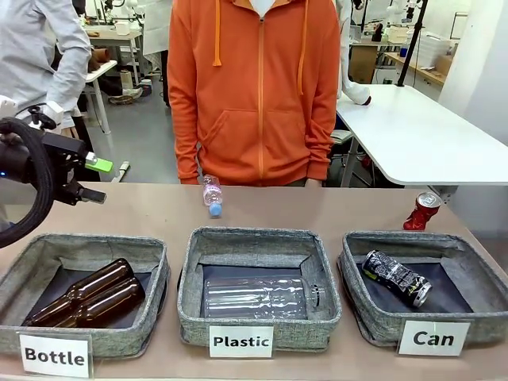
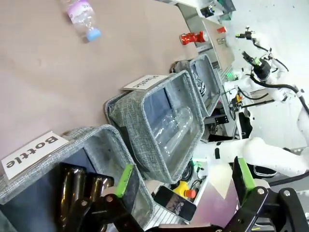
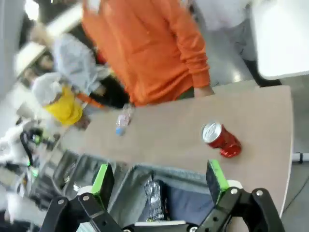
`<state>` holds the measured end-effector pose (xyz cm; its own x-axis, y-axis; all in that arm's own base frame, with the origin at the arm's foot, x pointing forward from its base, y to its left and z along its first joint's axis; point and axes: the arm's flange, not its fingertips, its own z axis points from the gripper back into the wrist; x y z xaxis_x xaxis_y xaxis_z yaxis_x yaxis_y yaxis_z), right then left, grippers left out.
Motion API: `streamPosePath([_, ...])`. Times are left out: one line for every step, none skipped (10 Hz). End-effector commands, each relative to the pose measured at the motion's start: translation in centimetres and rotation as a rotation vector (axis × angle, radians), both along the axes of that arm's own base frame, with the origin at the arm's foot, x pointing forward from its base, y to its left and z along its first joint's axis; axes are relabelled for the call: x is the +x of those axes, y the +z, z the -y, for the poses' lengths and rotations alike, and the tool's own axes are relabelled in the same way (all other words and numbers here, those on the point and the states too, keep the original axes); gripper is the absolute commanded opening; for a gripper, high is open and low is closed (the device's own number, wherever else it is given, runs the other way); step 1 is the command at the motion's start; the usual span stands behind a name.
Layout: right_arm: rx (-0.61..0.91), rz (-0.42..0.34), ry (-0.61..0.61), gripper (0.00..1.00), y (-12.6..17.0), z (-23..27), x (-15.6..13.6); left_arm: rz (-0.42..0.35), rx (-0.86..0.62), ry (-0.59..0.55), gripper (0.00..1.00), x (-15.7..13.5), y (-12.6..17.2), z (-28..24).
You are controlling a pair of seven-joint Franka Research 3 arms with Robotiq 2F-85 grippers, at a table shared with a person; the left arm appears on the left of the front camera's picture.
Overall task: Sort the can waste into the basket.
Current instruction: Pick up the can waste from the table and place it in the right Fabric basket.
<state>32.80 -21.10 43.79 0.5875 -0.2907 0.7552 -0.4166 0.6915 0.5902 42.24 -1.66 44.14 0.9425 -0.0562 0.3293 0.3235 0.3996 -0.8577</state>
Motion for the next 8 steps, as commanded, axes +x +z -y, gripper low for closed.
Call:
streamPosePath([-0.151,0.058,0.297,1.00,-2.8,1.5,4.0,0.013,0.003,-0.011,1.00,-0.2,-0.1,0.0])
streamPosePath([-0.251,0.053,0.407,1.00,-4.3,1.9,5.1,0.013,0.003,-0.011,1.00,-0.2,-0.1,0.0])
streamPosePath([-0.318,0.101,0.426,1.00,-5.7,2.3,6.6,0.013,0.003,-0.011,1.00,-0.2,-0.1,0.0])
streamPosePath([-0.413,0.166,0.412,1.00,-7.0,2.0,8.0,0.013,0.003,-0.011,1.00,-0.2,-0.1,0.0])
streamPosePath([-0.467,0.262,0.373,1.00,-7.6,0.6,9.4,0.013,0.003,-0.011,1.00,-0.2,-0.1,0.0])
streamPosePath([-0.513,0.308,0.321,1.00,-8.2,0.1,10.6,0.013,0.003,-0.011,1.00,-0.2,-0.1,0.0])
streamPosePath([-0.538,0.235,0.188,1.00,-7.9,1.0,11.0,0.013,0.003,-0.011,1.00,-0.2,-0.1,0.0])
streamPosePath([-0.473,0.205,0.412,1.00,-7.5,1.1,9.5,0.013,0.003,-0.011,1.00,-0.2,-0.1,0.0])
